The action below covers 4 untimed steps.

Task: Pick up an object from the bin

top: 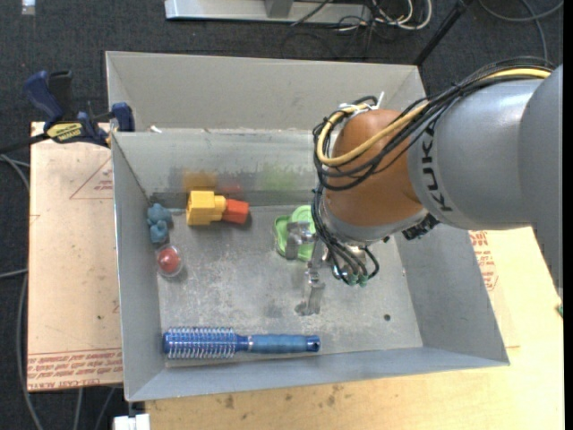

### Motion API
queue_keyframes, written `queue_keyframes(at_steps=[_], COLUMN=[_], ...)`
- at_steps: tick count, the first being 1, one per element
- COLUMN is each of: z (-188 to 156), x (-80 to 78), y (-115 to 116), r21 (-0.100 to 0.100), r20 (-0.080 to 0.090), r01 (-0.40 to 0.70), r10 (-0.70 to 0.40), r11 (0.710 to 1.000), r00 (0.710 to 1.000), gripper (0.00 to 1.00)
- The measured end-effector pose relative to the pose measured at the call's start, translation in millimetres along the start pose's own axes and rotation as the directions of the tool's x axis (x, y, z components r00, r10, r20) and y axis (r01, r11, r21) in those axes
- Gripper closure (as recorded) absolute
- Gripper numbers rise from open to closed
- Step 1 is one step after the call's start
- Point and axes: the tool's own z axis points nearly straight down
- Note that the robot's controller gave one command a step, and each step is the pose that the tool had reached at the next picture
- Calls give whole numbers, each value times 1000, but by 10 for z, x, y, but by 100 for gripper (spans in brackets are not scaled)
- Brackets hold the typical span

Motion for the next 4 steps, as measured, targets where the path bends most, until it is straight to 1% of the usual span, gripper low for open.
queue_keyframes(at_steps=[1, 2, 3, 4], z=[632, 597, 598, -1489], x=[473, 605, 606, 339], y=[389, 980, 942, 943], r21=[4, -4, -1, -3], r20=[-2, 12, 9, 16], r01=[-21, -80, -86, -69], r10=[21, 80, 86, 69], r11=[1000, 997, 996, 998], r00=[1000, 997, 996, 997], gripper=[0, 0, 100, 100])
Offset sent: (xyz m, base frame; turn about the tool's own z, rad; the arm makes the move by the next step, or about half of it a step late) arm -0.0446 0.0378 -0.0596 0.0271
